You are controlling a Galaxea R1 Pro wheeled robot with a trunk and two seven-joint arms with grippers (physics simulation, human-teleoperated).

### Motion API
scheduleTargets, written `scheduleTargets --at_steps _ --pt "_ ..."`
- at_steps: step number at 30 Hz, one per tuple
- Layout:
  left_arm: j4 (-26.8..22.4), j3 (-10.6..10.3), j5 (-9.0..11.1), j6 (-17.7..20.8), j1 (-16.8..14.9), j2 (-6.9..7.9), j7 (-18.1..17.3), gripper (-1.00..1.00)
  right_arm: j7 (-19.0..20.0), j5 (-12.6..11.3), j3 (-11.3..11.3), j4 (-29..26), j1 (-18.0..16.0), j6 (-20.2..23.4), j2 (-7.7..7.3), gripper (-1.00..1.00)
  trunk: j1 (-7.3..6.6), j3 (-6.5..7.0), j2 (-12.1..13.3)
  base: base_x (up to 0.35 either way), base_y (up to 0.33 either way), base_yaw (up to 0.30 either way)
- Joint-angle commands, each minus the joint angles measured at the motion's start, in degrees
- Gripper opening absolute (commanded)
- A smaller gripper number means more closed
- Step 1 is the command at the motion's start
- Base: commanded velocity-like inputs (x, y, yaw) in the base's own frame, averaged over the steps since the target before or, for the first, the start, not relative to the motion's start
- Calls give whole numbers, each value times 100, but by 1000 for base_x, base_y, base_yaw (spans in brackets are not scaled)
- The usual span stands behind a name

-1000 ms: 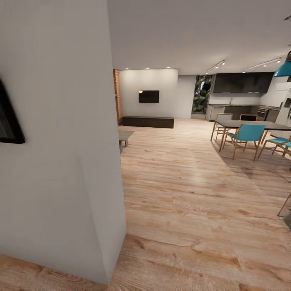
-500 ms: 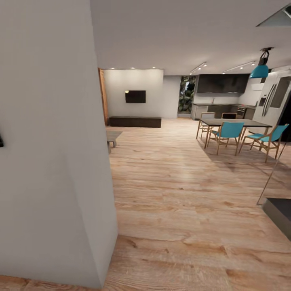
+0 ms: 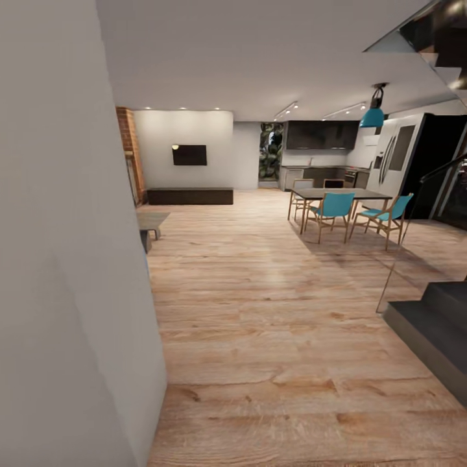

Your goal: Pick up the two gym shoes and the two sandals from the corridor floor and place them onto the hallstand (shoe rack) in the corridor, making sure they are on the rack and not on the floor. Arrange them so the two gym shoes are next to each other and the two sandals are next to each other.

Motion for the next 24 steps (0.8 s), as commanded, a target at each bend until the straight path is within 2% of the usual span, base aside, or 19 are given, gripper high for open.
scheduleTargets --at_steps 1,24 --pt "2 0 7 -18 -2 0 -5 100 -2 1 -3 6 -5 -19 1 100 0 -6 -3 0 0 -274" --pt "15 0 -2 -18 -2 -3 -7 100 -2 -1 -3 6 -5 -20 1 100 0 -6 -3 0 0 -274"
